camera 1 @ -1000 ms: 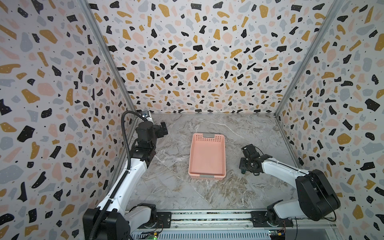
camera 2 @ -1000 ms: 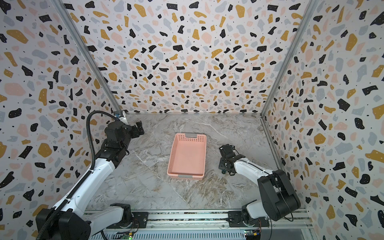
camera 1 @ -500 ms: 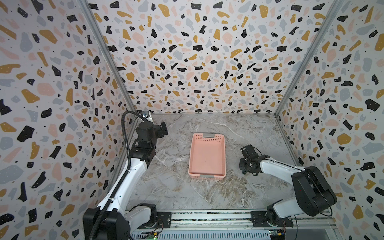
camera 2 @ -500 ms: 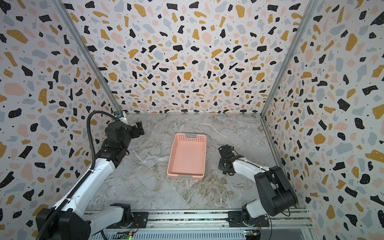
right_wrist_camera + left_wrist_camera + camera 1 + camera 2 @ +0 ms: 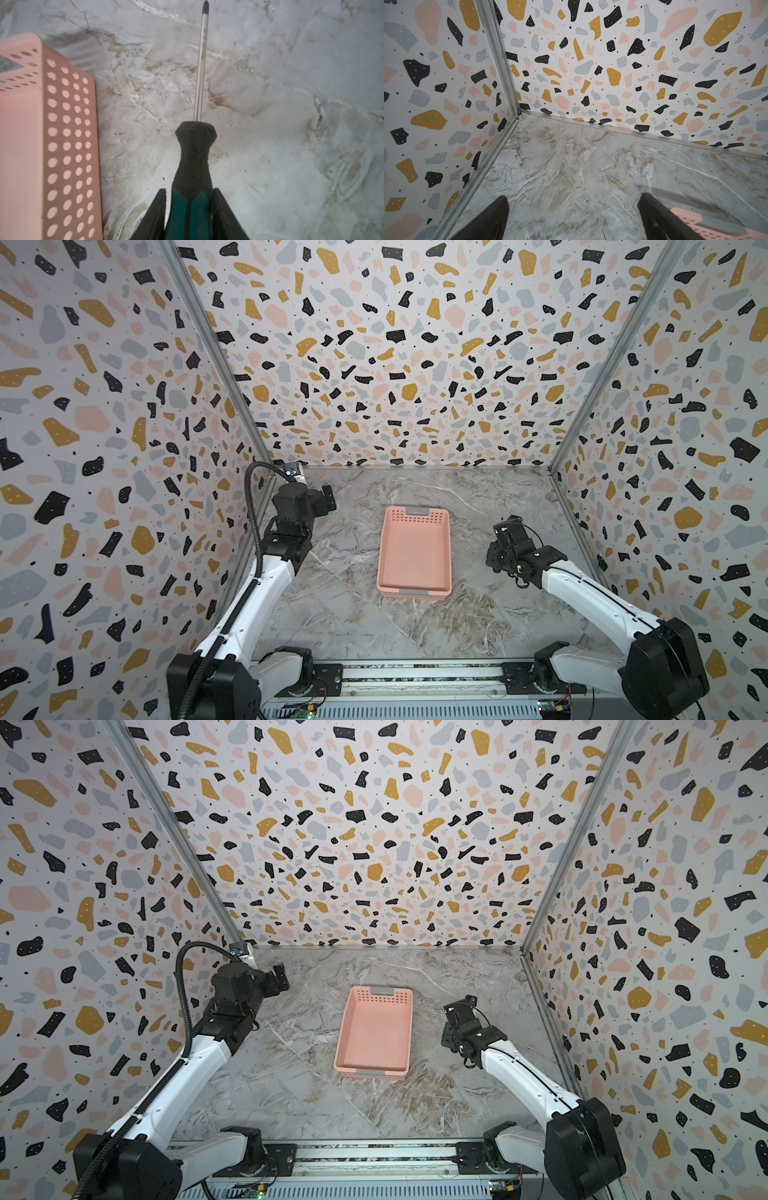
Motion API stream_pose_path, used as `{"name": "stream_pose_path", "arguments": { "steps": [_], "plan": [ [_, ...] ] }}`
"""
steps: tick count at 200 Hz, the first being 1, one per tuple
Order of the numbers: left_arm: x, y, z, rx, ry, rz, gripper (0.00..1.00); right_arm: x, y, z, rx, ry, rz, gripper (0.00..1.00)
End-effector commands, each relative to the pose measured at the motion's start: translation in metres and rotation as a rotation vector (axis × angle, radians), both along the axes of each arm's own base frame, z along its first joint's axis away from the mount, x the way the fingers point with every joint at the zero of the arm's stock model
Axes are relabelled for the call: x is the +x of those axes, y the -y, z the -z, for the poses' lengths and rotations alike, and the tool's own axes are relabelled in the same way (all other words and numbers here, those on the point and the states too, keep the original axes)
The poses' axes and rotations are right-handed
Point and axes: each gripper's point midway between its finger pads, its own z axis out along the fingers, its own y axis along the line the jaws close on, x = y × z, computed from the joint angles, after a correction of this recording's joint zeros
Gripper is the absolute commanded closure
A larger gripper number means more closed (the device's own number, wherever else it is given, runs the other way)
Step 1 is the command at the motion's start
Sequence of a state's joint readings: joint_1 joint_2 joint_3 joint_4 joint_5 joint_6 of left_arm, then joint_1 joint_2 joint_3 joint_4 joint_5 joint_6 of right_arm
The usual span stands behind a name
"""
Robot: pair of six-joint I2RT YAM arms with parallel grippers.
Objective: Put the screwdriver in the bin
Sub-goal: 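Close the right gripper on the green-and-black screwdriver handle and lift it, then carry the screwdriver with the right gripper over the pink bin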
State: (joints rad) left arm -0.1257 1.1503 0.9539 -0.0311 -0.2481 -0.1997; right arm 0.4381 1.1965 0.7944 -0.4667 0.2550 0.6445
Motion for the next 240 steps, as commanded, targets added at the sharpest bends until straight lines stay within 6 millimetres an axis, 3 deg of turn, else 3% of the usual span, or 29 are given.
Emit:
{"name": "stream_pose_path", "arguments": {
  "steps": [1, 28, 54, 80, 106, 135, 169, 215, 240],
  "plan": [
    [-0.001, -0.001, -0.011, -0.007, 0.034, -0.003, 0.01, -0.002, 0.006, -0.008, -0.045, -0.006, 0.000, 0.77],
    [-0.002, -0.003, -0.012, -0.005, 0.039, -0.013, 0.00, 0.002, -0.005, -0.011, -0.019, 0.000, -0.025, 0.78],
    [-0.003, -0.003, -0.012, -0.006, 0.039, -0.013, 0.00, 0.009, -0.032, -0.030, -0.005, 0.043, -0.085, 0.79],
    [-0.003, -0.002, -0.012, -0.008, 0.040, -0.008, 0.00, 0.014, -0.083, -0.050, 0.000, 0.079, -0.178, 0.79],
    [-0.003, -0.003, -0.014, -0.007, 0.045, -0.012, 0.00, 0.015, -0.142, -0.051, 0.014, 0.074, -0.281, 0.79],
    [-0.004, -0.004, -0.013, -0.004, 0.045, -0.014, 0.00, 0.018, -0.193, -0.025, -0.001, 0.033, -0.367, 0.79],
    [-0.006, -0.003, -0.015, -0.002, 0.056, -0.011, 0.01, 0.021, -0.231, 0.019, -0.022, -0.037, -0.433, 0.79],
    [-0.006, -0.005, -0.015, 0.001, 0.054, -0.020, 0.00, 0.019, -0.244, 0.061, -0.064, -0.110, -0.455, 0.78],
    [-0.004, -0.004, -0.013, -0.003, 0.049, -0.013, 0.00, 0.016, -0.242, 0.073, -0.082, -0.138, -0.462, 0.67]
  ]
}}
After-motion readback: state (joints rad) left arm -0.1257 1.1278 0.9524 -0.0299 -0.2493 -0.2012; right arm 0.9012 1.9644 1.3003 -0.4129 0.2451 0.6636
